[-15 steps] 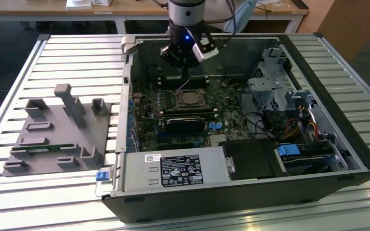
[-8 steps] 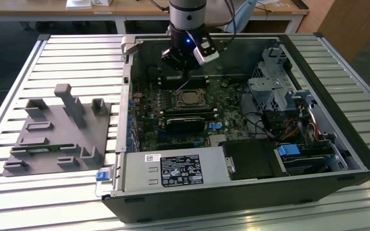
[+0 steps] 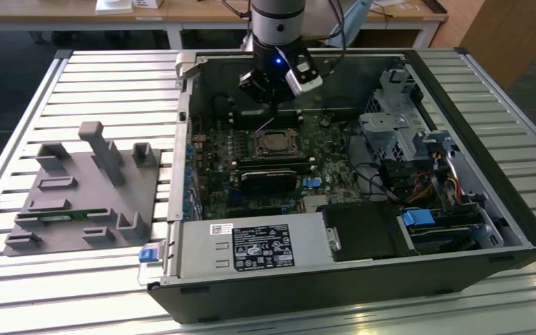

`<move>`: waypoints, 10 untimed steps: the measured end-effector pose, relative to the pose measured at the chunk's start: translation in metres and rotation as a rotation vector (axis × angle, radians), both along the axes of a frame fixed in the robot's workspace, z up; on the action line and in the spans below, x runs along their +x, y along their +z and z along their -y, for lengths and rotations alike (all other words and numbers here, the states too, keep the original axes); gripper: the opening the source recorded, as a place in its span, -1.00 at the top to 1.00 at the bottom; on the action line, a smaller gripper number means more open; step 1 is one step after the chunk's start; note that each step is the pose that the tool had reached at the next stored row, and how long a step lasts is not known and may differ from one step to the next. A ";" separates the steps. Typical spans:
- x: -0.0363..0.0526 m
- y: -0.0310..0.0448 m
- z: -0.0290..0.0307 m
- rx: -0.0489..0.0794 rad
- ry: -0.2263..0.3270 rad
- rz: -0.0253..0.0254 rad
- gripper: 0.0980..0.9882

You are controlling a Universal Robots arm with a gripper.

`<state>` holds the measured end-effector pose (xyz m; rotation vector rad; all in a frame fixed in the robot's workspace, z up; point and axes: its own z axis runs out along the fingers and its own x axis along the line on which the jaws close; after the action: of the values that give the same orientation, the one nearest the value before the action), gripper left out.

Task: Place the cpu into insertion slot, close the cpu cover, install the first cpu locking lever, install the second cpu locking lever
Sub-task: 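Install the first cpu locking lever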

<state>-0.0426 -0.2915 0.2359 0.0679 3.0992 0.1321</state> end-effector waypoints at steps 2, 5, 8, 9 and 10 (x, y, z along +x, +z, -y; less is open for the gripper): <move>0.0006 -0.0010 -0.0001 0.000 0.000 -0.0001 0.98; 0.0007 -0.0013 -0.0001 0.000 0.000 -0.0002 0.98; 0.0000 -0.0015 -0.0001 0.001 0.000 0.0001 0.98; -0.0006 -0.0015 -0.0001 0.001 0.001 0.0001 0.98; -0.0014 -0.0016 -0.0001 0.001 0.001 0.0001 0.98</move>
<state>-0.0440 -0.2914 0.2343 0.0659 3.0992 0.1331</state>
